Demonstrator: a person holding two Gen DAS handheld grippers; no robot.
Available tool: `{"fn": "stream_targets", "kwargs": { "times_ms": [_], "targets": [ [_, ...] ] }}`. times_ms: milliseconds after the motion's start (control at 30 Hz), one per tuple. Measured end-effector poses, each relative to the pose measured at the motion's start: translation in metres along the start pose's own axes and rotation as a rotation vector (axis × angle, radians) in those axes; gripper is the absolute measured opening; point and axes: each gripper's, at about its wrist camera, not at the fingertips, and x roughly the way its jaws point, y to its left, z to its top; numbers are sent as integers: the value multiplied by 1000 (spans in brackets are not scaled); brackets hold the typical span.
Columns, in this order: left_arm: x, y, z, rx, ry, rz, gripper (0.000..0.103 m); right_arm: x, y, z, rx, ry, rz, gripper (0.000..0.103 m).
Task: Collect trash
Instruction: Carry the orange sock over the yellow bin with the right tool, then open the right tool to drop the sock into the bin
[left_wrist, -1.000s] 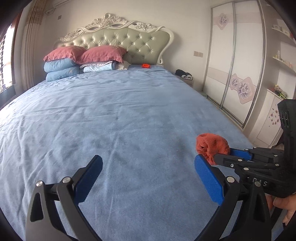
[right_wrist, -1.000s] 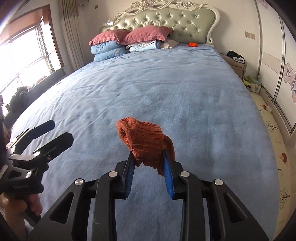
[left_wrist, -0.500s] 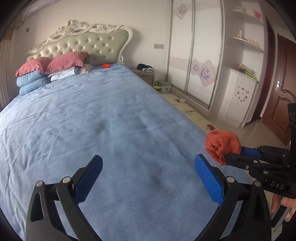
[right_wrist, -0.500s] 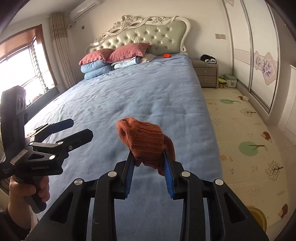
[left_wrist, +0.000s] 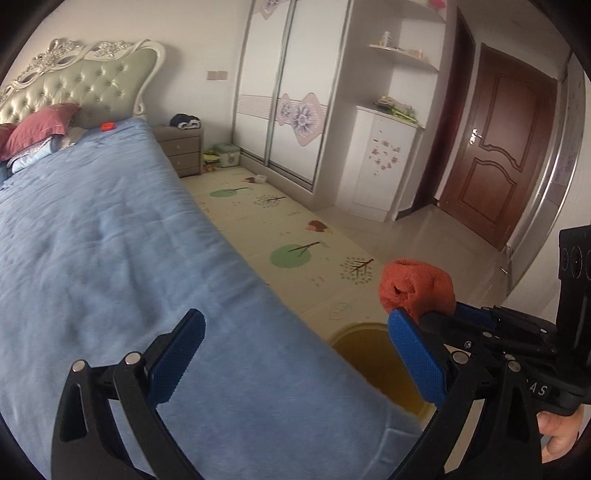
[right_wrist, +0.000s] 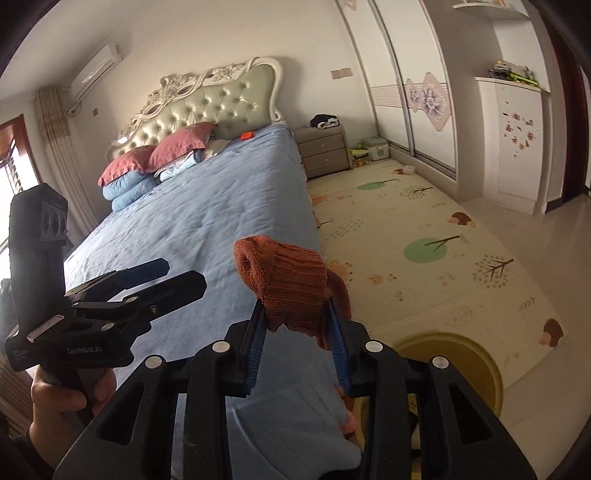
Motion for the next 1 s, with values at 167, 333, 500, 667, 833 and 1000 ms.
{"fn": "stream_targets", "kwargs": {
  "times_ms": [167,333,500,667,833,1000],
  "targets": [
    [32,-60,-4,81,59,-102,99,-37,-38,-17,24,-25,-119,34],
    [60,-111,-8,164,114,-170,99,-60,-76,-30,62,-18,-196,34],
    [94,-144,-12,199,209,-208,99,-71,-116,-47,123,-3,-249,36],
    [135,-161,-10,234,316,-166,99,-64,-155,-66,208,42,-245,36],
    [161,-154,-8,222,417,-160,99,-46,-169,-75,238,85,-235,36],
    [171,-143,-10,167,463,-137,99,-20,-175,-76,247,143,-221,38]
  ]
}}
